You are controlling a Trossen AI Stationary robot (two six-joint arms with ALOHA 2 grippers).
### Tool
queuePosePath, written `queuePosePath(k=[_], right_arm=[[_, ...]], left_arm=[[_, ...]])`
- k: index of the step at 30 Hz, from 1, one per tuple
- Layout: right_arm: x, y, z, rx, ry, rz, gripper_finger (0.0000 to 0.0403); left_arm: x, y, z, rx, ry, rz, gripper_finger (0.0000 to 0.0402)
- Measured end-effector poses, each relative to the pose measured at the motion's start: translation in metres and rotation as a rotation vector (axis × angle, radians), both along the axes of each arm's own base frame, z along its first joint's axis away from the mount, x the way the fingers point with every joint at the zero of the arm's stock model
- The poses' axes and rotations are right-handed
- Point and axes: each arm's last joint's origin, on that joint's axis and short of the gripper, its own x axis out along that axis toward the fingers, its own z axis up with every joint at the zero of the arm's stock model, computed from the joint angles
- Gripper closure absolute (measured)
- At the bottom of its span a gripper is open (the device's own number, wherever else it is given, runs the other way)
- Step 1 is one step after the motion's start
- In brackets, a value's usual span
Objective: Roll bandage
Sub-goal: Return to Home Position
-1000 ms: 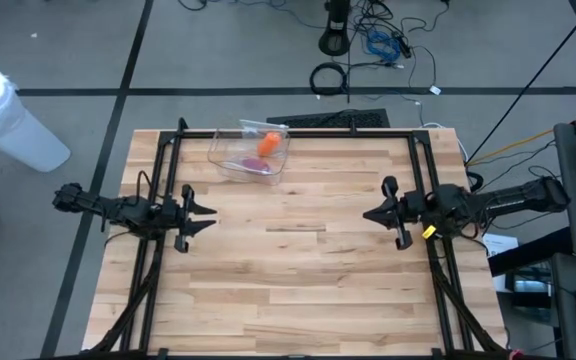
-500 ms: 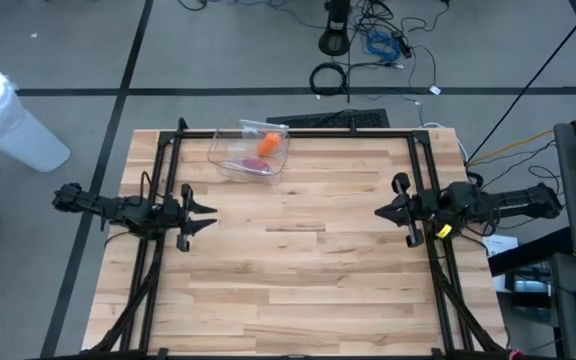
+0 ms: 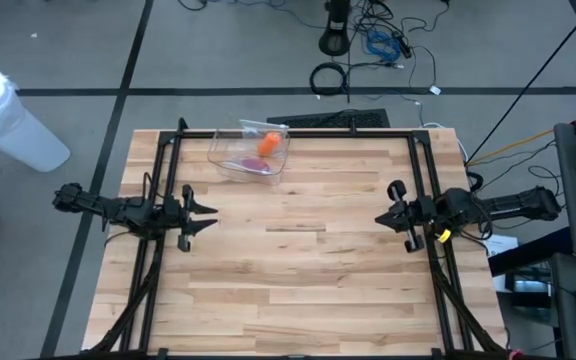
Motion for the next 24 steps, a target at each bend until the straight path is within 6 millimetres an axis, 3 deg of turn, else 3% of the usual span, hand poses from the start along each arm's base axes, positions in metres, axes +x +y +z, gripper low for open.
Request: queuePosePath(k=[24], right_arm=[[-0.014, -0.001, -0.006, -0.011, 0.037, -0.002, 0.0403]], left_arm=[[0.000, 0.001, 0.001, 0.038, -0.009, 0.041, 0.0269]])
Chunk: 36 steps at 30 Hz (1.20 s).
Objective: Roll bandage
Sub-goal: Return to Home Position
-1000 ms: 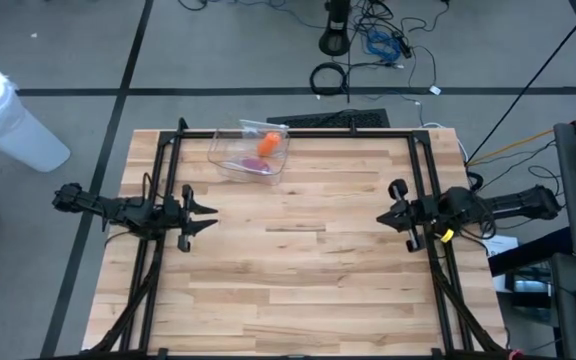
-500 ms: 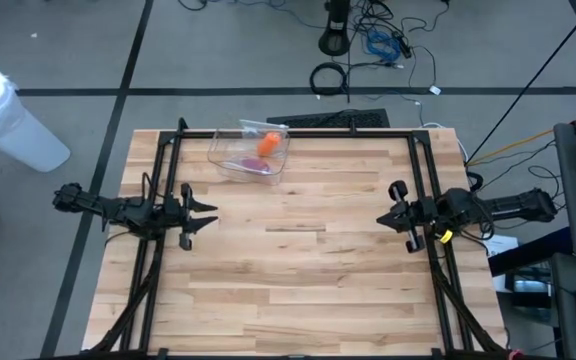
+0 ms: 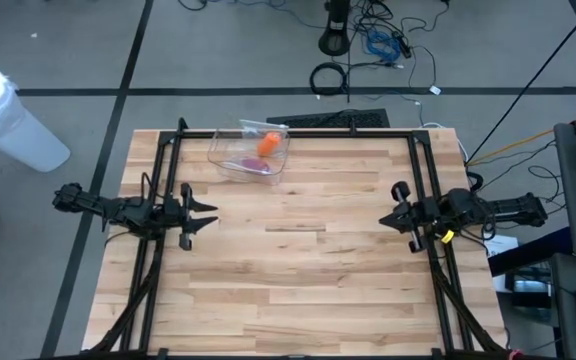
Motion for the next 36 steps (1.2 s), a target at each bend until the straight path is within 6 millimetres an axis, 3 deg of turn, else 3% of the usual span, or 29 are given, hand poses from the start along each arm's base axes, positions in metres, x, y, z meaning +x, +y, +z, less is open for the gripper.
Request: queuePosePath(k=[14, 17, 23, 36], right_arm=[[0.0001, -0.0007, 0.0004, 0.036, 0.002, -0.016, 0.0403], [0.0001, -0.0007, 0.0005, 0.036, 0.001, -0.015, 0.0403], [0.0000, -0.0007, 0.0006, 0.035, 0.000, -0.016, 0.0403], [0.0015, -0.0004, -0.0062, 0.010, 0.069, -0.016, 0.0403]], left_arm=[[0.0000, 0.0003, -0.0009, 0.003, 0.011, 0.007, 0.0275], [0.0000, 0.0004, -0.0010, 0.004, 0.012, 0.010, 0.0300], [0.0000, 0.0003, -0.0011, 0.007, 0.013, 0.009, 0.0388], [0.0000, 0.0003, -0.0012, 0.003, 0.014, 0.007, 0.0400]])
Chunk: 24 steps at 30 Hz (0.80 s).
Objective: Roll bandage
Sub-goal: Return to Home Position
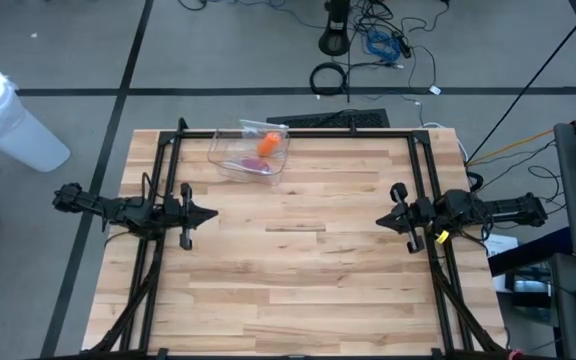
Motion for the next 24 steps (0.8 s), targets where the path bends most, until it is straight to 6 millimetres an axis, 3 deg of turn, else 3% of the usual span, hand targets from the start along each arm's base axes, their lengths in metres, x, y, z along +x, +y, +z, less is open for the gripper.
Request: queuePosePath(k=[10, 24], right_arm=[[0.001, 0.000, -0.011, -0.021, 0.113, -0.005, 0.0403], [0.002, -0.002, -0.009, -0.079, 0.086, -0.069, 0.0403]], left_arm=[[0.000, -0.001, 0.000, 0.006, 0.003, -0.026, 0.0401], [0.000, -0.001, 0.000, 0.004, 0.006, -0.017, 0.0400]])
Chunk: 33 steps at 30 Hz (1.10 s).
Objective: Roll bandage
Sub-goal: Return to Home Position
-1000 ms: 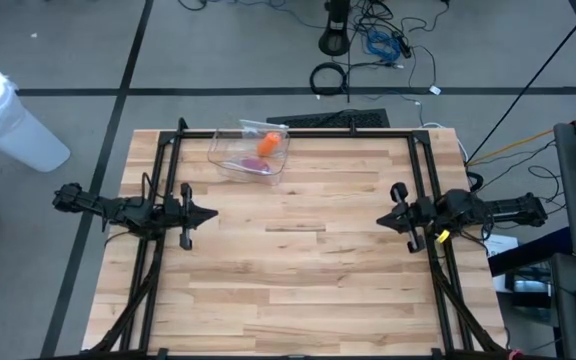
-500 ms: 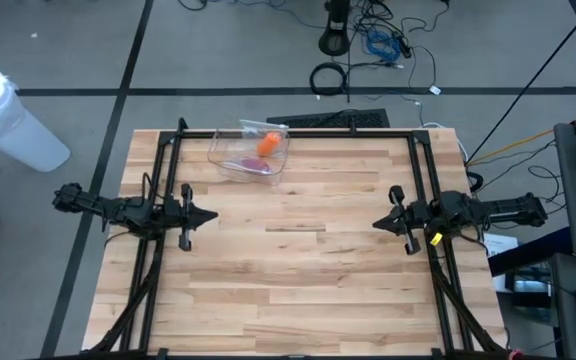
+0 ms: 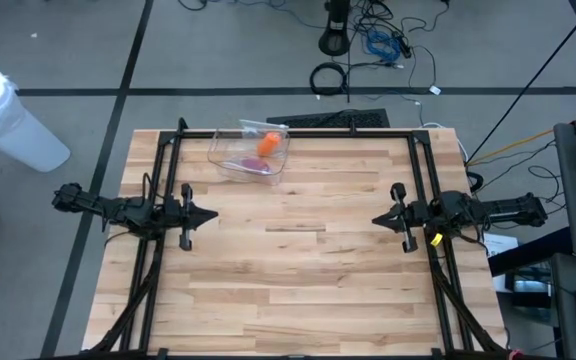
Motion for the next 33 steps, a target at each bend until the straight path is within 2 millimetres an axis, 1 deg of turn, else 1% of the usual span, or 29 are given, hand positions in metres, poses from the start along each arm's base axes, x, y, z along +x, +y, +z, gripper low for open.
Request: queuePosePath(k=[6, 33], right_arm=[[0.0000, 0.0000, 0.0001, 0.000, -0.001, 0.000, 0.0403], [0.0000, 0.0000, 0.0001, 0.000, -0.001, 0.001, 0.0403]], left_arm=[[0.0000, 0.0000, -0.0001, 0.000, 0.000, 0.002, 0.0385], [0.0000, 0.0002, -0.0001, -0.001, -0.001, 0.007, 0.0382]])
